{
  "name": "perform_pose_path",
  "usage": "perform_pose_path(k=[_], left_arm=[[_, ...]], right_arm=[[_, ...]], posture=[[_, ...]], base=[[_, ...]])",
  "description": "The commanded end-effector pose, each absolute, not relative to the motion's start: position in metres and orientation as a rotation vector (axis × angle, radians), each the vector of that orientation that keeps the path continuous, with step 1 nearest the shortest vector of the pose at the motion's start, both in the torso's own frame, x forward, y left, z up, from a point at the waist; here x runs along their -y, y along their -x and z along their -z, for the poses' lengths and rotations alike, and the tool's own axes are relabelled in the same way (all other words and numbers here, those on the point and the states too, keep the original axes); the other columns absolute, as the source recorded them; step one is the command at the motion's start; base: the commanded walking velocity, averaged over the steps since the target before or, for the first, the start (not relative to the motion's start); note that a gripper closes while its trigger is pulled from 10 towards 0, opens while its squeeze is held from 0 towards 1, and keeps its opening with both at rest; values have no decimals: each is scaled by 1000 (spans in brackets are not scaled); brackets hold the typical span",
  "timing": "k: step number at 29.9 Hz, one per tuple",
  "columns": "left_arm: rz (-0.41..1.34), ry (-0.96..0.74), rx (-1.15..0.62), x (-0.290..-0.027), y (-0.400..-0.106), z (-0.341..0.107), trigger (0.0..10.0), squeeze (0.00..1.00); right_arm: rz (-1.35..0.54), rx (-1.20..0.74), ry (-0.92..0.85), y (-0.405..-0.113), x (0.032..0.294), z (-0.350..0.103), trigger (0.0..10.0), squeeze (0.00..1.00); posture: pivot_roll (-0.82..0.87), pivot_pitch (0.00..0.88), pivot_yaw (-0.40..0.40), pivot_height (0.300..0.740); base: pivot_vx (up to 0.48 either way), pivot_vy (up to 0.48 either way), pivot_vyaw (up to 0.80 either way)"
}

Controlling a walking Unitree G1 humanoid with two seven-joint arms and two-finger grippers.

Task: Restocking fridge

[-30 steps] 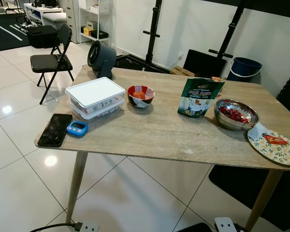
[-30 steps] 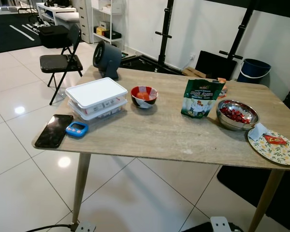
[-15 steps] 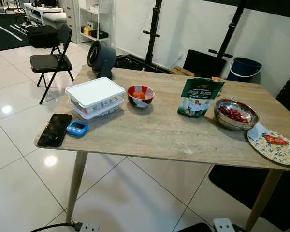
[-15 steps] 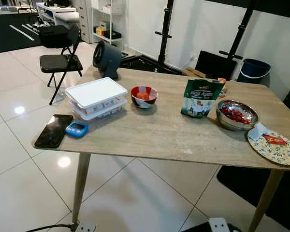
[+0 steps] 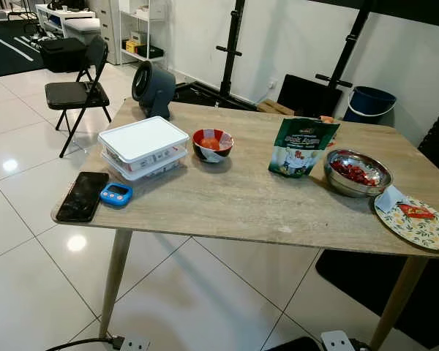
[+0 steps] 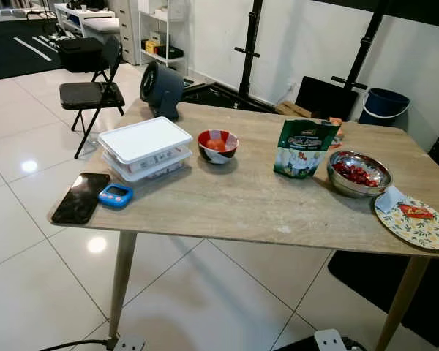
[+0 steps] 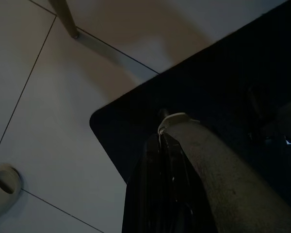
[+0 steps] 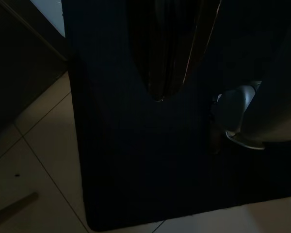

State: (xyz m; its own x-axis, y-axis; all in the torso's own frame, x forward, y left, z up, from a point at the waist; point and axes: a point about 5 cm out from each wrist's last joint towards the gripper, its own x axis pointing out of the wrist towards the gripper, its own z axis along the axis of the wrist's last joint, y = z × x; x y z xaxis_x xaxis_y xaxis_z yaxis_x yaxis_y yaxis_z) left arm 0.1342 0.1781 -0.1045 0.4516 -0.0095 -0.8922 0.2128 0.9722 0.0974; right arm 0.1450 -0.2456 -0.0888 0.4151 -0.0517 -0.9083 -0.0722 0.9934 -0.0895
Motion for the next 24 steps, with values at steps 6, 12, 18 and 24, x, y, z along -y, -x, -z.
perform_pose_path(k=[6, 12, 18, 24], left_arm=[[138, -190, -1170, -177, -118, 110, 10000, 0], [143, -143, -1162, -176, -119, 110, 0, 0], [132, -170, -1171, -178, -119, 110, 10000, 0], [119, -168, -1175, -178, -117, 111, 10000, 0]], right_arm=[[-22, -1153, 101, -147, 234, 92, 10000, 0], [-43, -1131, 73, -159, 222, 90, 0, 0], [-26, -1125, 91, -167, 222, 87, 10000, 0], [-16, -1148, 106, -159, 231, 88, 10000, 0]], posture=[[58, 0, -99, 740], [60, 0, -100, 740], [62, 0, -100, 740], [64, 0, -101, 740]], base=[[0, 0, 0], [0, 0, 0], [0, 0, 0], [0, 0, 0]])
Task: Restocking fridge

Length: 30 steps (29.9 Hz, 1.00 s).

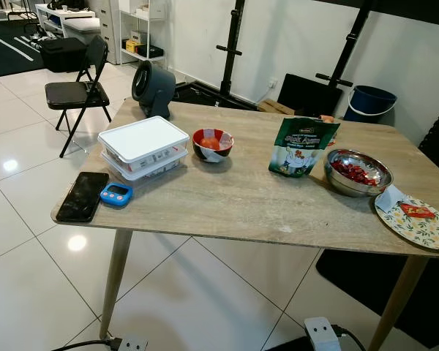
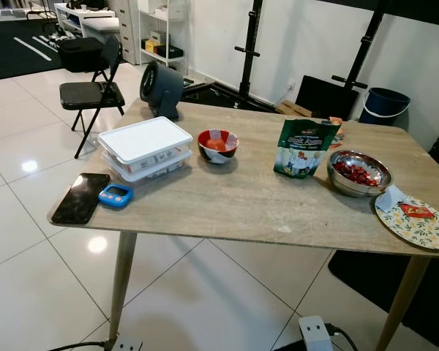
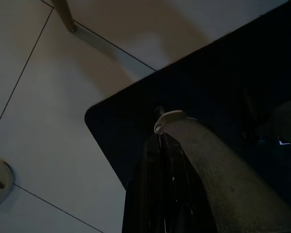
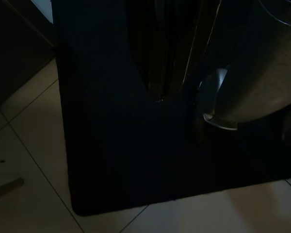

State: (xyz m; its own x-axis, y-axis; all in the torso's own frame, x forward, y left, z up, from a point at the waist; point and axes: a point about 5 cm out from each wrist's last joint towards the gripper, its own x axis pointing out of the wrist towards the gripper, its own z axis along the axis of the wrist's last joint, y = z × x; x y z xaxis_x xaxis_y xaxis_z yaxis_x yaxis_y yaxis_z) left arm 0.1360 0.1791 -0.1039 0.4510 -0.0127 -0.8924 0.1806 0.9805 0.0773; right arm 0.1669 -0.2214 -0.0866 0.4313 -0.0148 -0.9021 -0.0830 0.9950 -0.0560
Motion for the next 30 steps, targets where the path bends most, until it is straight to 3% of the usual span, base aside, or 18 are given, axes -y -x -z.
perform_pose_path(k=[1, 30], left_arm=[[119, -168, -1175, -178, -117, 111, 10000, 0], [119, -152, -1172, -176, -120, 110, 10000, 0]], right_arm=[[-16, -1148, 106, -159, 231, 88, 10000, 0], [2, -1152, 116, -164, 230, 87, 10000, 0]], posture=[[64, 0, -101, 740], [73, 0, -97, 740]], base=[[0, 0, 0], [0, 0, 0]])
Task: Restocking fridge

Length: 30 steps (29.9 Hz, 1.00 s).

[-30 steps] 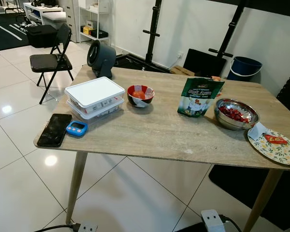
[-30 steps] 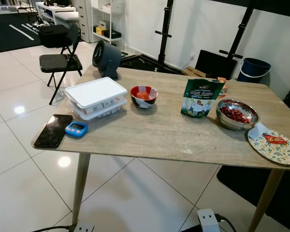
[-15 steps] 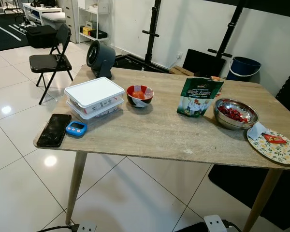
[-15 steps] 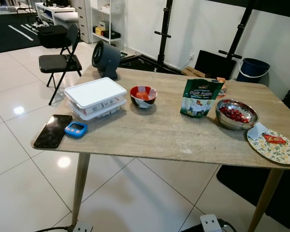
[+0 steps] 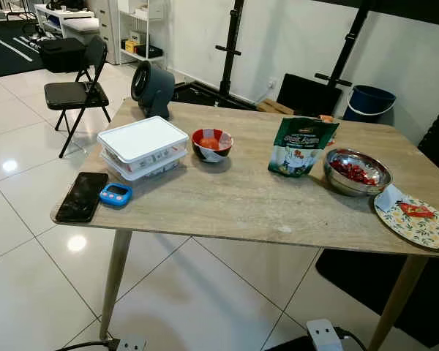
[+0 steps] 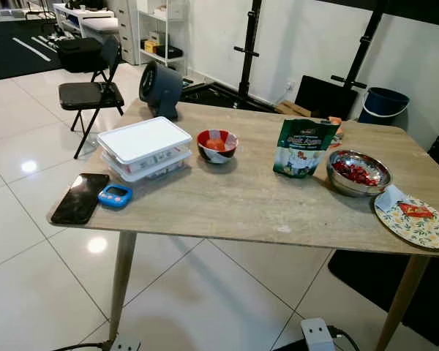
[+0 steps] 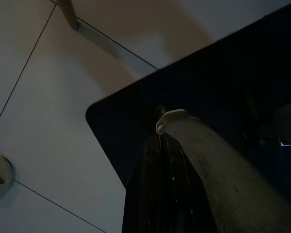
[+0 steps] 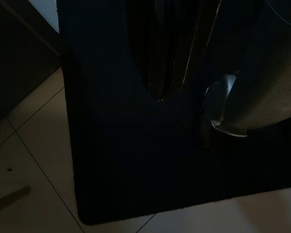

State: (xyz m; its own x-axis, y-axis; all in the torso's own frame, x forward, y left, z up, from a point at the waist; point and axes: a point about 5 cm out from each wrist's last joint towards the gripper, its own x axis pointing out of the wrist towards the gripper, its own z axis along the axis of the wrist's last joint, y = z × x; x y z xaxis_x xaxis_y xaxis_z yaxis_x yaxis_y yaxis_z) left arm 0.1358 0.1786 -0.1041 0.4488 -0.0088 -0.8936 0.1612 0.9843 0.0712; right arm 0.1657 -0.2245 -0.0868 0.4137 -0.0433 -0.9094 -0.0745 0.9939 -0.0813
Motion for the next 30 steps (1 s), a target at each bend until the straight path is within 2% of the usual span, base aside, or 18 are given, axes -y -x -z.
perform_pose_path(k=[1, 18, 24, 25, 28, 30], left_arm=[[119, -152, -1172, -176, -120, 110, 10000, 0], [78, -138, -1139, -177, -130, 107, 10000, 0], [83, -127, -1156, -172, -121, 110, 10000, 0], [90, -126, -1181, -171, -111, 113, 10000, 0], [92, -125, -1189, -170, -107, 114, 10000, 0], [104, -132, -1206, -171, -99, 116, 10000, 0]], right_arm=[[2, -1152, 116, -164, 230, 87, 10000, 0], [21, -1159, 178, -162, 247, 83, 10000, 0], [31, -1158, 192, -159, 251, 83, 10000, 0], [36, -1175, 187, -147, 252, 87, 10000, 0], [38, -1182, 185, -142, 252, 89, 10000, 0], [46, -1200, 182, -132, 251, 93, 10000, 0]], posture=[[73, 0, -97, 740], [132, 0, -189, 740], [104, 0, -168, 740], [96, 0, -159, 740], [96, 0, -159, 740], [78, 3, -132, 740]], base=[[0, 0, 0], [0, 0, 0], [0, 0, 0], [0, 0, 0], [0, 0, 0], [0, 0, 0]])
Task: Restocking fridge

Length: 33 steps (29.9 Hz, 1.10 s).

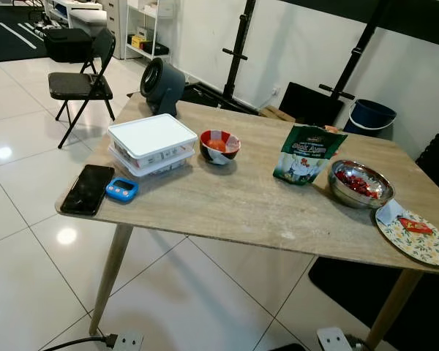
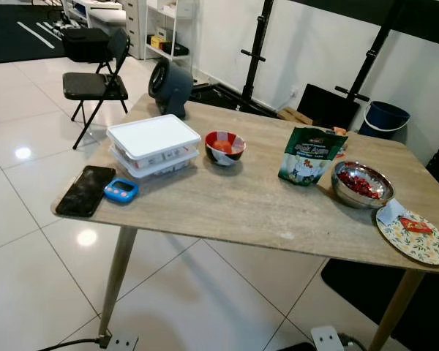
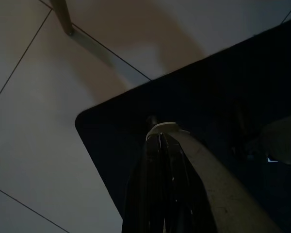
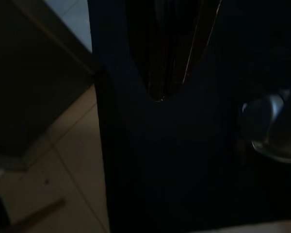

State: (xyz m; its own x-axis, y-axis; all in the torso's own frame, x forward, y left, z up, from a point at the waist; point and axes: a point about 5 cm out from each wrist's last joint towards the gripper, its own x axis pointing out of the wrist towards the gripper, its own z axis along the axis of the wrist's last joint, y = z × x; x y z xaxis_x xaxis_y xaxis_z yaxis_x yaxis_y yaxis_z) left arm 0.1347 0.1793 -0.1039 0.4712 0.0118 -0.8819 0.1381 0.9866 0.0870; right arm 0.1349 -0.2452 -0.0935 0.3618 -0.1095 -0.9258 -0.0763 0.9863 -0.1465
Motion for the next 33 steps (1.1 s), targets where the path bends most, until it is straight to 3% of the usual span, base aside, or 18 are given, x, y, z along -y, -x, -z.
perform_pose_path(k=[1, 7, 14, 21, 27, 33], left_arm=[[104, -132, -1206, -171, -99, 116, 10000, 0], [140, -182, -1237, -180, -87, 118, 10000, 0], [144, -270, -1165, -203, -117, 107, 10000, 0], [15, -231, -1086, -221, -138, 97, 10000, 0], [13, -243, -1062, -222, -143, 95, 10000, 0], [-11, -207, -1137, -221, -117, 104, 10000, 0]], right_arm=[[46, -1200, 182, -132, 251, 93, 10000, 0], [88, -1207, 158, -117, 248, 98, 10000, 0], [51, -1213, 168, -115, 231, 103, 10000, 0], [-12, -1159, 172, -137, 218, 99, 10000, 0], [-66, -1119, 195, -154, 217, 93, 10000, 0], [-123, -1074, 162, -173, 208, 86, 10000, 0]], posture=[[78, 3, -132, 740], [47, 12, -77, 740], [74, 1, -30, 740], [109, 20, -72, 740], [132, 14, -98, 740], [96, 0, -97, 740]], base=[[0, 0, 0], [0, 0, 0], [0, 0, 0], [0, 0, 0], [0, 0, 0], [0, 0, 0]])
